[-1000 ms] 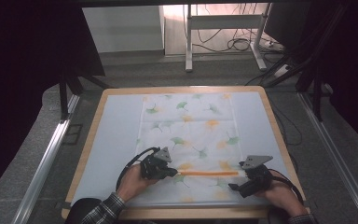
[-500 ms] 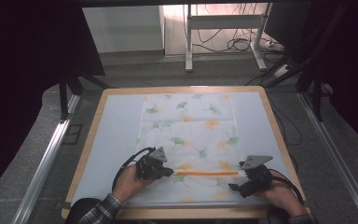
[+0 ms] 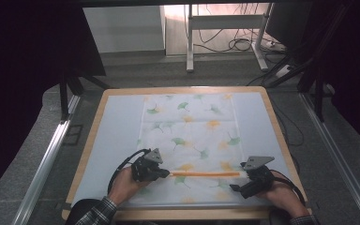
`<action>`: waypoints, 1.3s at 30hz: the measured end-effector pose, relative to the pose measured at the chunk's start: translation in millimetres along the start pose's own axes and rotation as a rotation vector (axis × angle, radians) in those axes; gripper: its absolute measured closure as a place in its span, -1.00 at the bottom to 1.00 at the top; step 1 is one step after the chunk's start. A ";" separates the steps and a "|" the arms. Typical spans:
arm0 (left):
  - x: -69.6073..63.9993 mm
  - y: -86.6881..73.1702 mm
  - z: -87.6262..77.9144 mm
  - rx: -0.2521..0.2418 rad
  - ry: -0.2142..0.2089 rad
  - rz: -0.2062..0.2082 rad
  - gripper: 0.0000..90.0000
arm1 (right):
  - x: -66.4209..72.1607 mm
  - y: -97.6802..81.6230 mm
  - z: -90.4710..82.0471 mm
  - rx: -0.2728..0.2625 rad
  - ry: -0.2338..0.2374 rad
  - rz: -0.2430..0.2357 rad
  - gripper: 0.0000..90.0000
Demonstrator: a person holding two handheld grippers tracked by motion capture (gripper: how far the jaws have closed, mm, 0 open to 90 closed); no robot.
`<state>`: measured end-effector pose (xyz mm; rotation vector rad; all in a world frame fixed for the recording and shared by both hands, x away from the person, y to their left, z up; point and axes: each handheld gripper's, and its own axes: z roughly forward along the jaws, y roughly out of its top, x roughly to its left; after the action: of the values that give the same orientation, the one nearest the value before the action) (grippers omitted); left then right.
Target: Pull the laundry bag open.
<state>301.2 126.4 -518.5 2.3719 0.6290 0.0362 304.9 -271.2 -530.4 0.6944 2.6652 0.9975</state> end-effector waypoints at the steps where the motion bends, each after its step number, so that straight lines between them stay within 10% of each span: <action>1: 0.3 -1.0 -0.6 -0.004 0.001 -0.003 1.00 | 0.0 0.0 0.0 0.000 0.000 0.000 -0.91; 39: 6.7 -27.1 -22.7 -0.026 0.040 -0.059 1.00 | 0.1 0.0 -0.1 0.000 0.000 0.001 -0.91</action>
<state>291.3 161.0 -518.7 2.3310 0.7134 0.0651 304.8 -271.2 -530.4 0.6954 2.6647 0.9975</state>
